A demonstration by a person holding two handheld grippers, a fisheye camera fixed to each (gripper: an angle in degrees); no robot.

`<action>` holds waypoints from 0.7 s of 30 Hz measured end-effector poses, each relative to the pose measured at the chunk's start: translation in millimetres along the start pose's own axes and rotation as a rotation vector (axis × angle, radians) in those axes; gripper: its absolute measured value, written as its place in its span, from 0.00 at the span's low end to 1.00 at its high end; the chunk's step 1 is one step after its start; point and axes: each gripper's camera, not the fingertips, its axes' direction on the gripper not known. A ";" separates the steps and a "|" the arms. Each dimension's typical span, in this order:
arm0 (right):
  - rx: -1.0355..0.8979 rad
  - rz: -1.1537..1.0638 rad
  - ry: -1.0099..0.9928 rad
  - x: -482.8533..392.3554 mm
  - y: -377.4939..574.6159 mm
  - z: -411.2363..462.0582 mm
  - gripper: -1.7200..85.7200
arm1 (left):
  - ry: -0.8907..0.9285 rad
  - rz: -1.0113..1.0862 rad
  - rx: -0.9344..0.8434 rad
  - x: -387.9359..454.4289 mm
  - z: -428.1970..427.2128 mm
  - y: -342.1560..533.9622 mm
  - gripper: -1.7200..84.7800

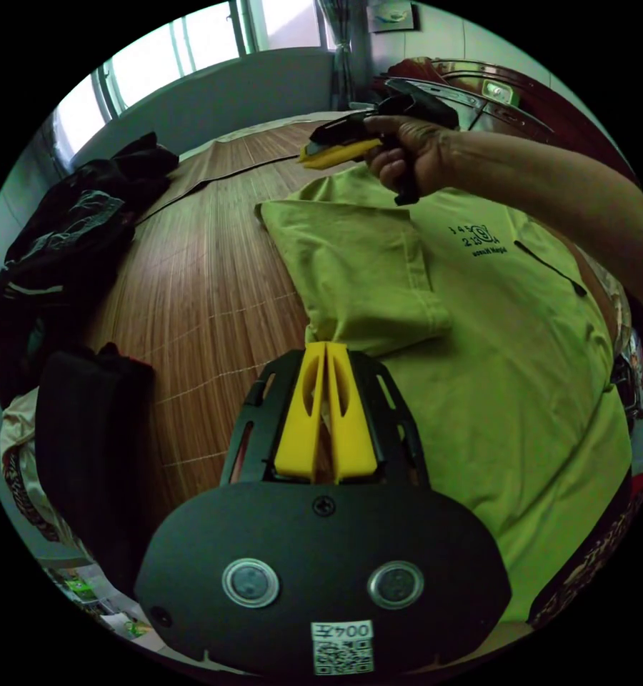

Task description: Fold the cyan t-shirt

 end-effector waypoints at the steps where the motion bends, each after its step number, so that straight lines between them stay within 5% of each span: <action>1: -0.002 -0.038 0.023 -9.2 0.8 -1.6 0.05 | 0.003 -0.004 0.000 -0.5 0.0 -0.1 0.02; 12: -0.136 -0.422 0.366 -121.0 -1.9 52.4 0.06 | 0.037 -0.044 0.004 -7.0 1.4 -0.8 0.02; 21: -0.571 -0.646 0.680 -185.4 -27.8 120.0 0.09 | 0.022 -0.025 -0.001 -7.5 1.6 -1.4 0.02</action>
